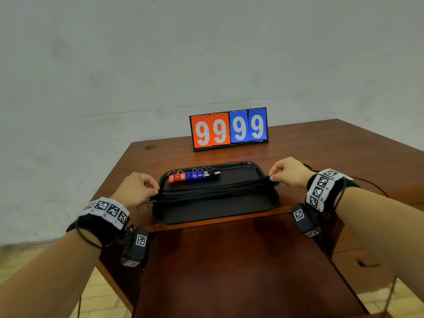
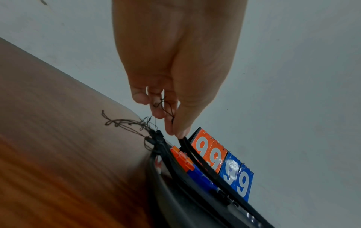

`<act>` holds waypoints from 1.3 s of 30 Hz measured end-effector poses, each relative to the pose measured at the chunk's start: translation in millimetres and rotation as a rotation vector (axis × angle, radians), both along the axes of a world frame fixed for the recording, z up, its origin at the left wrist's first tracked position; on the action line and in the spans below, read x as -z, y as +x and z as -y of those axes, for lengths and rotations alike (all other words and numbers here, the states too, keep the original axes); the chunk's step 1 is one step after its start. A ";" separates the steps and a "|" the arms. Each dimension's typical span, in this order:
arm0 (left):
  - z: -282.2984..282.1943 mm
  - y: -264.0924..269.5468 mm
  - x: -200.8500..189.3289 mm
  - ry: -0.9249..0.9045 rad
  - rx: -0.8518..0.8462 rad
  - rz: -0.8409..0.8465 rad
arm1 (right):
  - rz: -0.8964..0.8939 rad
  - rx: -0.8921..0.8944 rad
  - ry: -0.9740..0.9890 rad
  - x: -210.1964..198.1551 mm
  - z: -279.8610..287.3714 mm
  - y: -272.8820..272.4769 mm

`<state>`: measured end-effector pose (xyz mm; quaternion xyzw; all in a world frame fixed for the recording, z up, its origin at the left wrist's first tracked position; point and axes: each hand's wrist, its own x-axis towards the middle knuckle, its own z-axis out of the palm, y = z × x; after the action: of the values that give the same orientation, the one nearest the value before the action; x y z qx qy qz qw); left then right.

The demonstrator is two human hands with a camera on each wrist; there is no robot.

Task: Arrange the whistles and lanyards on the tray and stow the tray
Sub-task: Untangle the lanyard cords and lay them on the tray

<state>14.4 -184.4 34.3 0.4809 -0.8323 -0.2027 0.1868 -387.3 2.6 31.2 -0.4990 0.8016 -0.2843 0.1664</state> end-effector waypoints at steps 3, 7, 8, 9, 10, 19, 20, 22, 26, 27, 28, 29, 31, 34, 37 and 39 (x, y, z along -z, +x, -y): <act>-2.3 -2.2 1.2 0.006 0.005 0.031 | -0.008 0.003 -0.003 2.2 0.0 -0.9; -6.3 -4.5 2.1 0.021 0.005 0.066 | -0.013 -0.001 -0.004 4.0 0.3 -1.1; -7.0 -4.9 2.4 0.027 0.002 0.070 | -0.013 -0.007 -0.002 4.8 0.5 -1.3; -8.4 -5.5 2.4 0.031 -0.001 0.074 | -0.011 -0.011 -0.001 5.6 0.3 -1.6; -9.5 -6.0 2.4 0.033 -0.003 0.081 | -0.008 -0.014 -0.003 6.4 0.1 -2.0; -13.6 -13.9 -0.8 0.001 -0.016 0.091 | 0.016 0.002 -0.024 5.1 -1.6 -1.9; -13.7 -15.3 -1.3 -0.014 -0.020 0.089 | 0.020 0.007 -0.029 4.4 -1.9 -1.6; -12.6 -19.0 -2.2 -0.032 -0.035 0.067 | 0.021 0.014 -0.038 3.4 -3.2 -1.3; -17.9 -37.5 -8.2 -0.075 -0.033 0.036 | 0.031 0.033 -0.064 -1.0 -9.2 -4.2; -19.0 -45.0 -9.7 -0.078 -0.021 0.027 | 0.033 0.038 -0.066 -1.8 -10.5 -6.9; -21.2 -53.8 -11.9 -0.077 -0.008 0.018 | 0.036 0.047 -0.069 -2.3 -11.8 -10.4; -24.1 -63.3 -14.4 -0.073 0.006 0.013 | 0.045 0.059 -0.073 -3.2 -13.5 -14.3; -27.5 -83.8 -17.4 -0.062 0.034 0.000 | 0.088 0.095 -0.093 -4.7 -17.4 -22.8; -36.5 -118.1 -20.5 -0.058 0.074 -0.016 | 0.135 0.158 -0.150 -7.0 -26.4 -37.1; -47.6 -157.7 -20.6 -0.062 0.136 -0.040 | 0.150 0.213 -0.176 -7.3 -35.9 -55.9; -56.6 -183.2 -21.6 -0.059 0.181 -0.051 | 0.167 0.244 -0.186 -7.6 -41.8 -67.6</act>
<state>-168.8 -127.8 55.9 0.3926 -0.8730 -0.2066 0.2027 -454.9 44.4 38.9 -0.3859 0.8098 -0.4158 0.1499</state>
